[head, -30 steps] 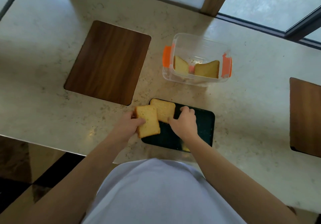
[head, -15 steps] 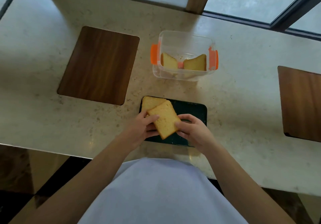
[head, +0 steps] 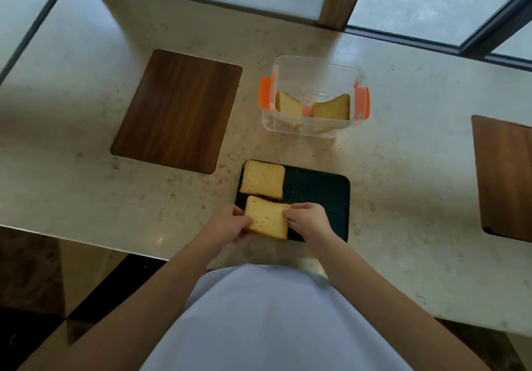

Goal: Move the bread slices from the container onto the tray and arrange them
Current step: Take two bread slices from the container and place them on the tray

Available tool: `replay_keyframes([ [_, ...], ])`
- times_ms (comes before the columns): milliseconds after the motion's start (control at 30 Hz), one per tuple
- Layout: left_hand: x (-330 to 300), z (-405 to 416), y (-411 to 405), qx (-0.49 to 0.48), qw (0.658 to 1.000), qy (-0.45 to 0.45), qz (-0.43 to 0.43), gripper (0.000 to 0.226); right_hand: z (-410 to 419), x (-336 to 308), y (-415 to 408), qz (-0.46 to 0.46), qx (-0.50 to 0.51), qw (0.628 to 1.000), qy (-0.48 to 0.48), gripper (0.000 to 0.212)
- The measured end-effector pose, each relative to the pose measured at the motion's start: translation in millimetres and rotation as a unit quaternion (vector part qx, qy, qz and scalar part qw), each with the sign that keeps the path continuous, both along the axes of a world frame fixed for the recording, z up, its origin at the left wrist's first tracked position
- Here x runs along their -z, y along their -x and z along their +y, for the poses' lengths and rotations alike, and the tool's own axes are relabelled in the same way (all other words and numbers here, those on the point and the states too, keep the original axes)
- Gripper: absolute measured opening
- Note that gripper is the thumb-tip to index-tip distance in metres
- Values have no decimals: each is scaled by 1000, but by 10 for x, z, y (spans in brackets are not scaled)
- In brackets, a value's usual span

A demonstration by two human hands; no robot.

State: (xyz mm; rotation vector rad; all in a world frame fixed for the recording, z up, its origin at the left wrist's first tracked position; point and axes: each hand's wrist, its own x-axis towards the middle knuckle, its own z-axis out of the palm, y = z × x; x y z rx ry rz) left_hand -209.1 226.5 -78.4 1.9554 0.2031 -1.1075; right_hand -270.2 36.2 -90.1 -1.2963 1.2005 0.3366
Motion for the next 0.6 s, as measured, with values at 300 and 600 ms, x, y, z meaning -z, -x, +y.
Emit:
replay_keyframes([
  [300,102,72,-58,60,991,-61,-100,20,43,58,-139,10,-4,1000,-19,32],
  [600,55,13,-39,160,949,-143,-233,16,18,109,47,-20,-3,998,-57,43],
])
